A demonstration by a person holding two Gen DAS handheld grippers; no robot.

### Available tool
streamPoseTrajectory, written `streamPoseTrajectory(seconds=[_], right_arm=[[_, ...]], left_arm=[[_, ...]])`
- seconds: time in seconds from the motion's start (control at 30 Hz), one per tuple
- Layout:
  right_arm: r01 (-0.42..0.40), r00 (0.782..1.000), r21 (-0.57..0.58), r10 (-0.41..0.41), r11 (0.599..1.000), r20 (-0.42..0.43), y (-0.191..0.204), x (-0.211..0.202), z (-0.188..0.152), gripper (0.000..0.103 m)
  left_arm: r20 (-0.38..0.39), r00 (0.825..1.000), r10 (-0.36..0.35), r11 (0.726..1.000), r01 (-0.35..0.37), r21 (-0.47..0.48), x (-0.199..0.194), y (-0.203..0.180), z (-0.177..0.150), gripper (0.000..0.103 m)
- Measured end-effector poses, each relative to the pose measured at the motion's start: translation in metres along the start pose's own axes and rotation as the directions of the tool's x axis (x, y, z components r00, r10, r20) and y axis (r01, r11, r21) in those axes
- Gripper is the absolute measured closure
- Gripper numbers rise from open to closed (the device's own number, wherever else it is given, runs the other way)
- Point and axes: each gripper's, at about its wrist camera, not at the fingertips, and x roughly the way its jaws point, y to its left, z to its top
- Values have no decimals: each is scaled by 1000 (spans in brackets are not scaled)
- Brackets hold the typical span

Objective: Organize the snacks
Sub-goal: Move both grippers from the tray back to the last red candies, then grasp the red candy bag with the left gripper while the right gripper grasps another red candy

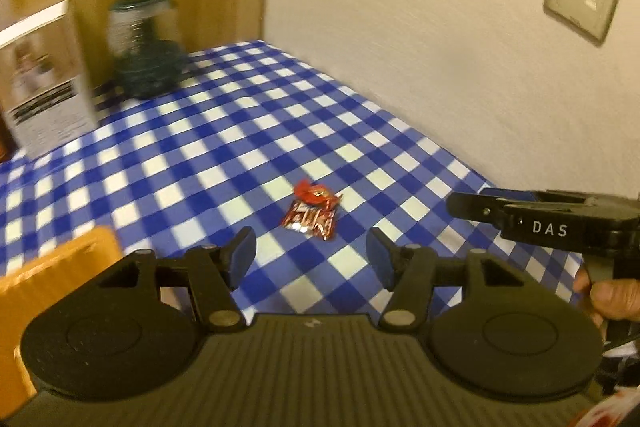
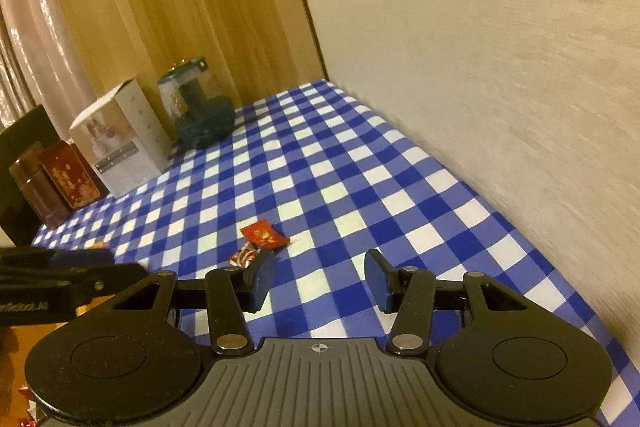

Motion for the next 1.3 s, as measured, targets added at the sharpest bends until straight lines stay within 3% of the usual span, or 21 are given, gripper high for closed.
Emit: streamPoseTrajectory(seconds=[0.17, 0.43, 0.9, 1.2, 1.3], right_arm=[[4, 1000, -18, -5, 1000, -15, -6, 14, 4, 53], [31, 999, -14, -31, 999, -12, -17, 33, 12, 53], [45, 998, -14, -45, 999, -33, -19, 55, 14, 53], [52, 998, 2, -52, 999, -28, -20, 55, 14, 53], [53, 998, 1, -53, 999, -24, -20, 54, 14, 53]], left_arm=[[-53, 996, -75, 997, 76, 20, 30, 5, 11, 46], [-136, 990, -42, 987, 63, 150, 74, -2, 16, 46], [-236, 971, -45, 981, 87, 173, 136, 0, 22, 46], [-251, 968, -32, 977, 84, 197, 148, -3, 25, 52], [-261, 965, -29, 977, 83, 197, 146, -3, 26, 63]])
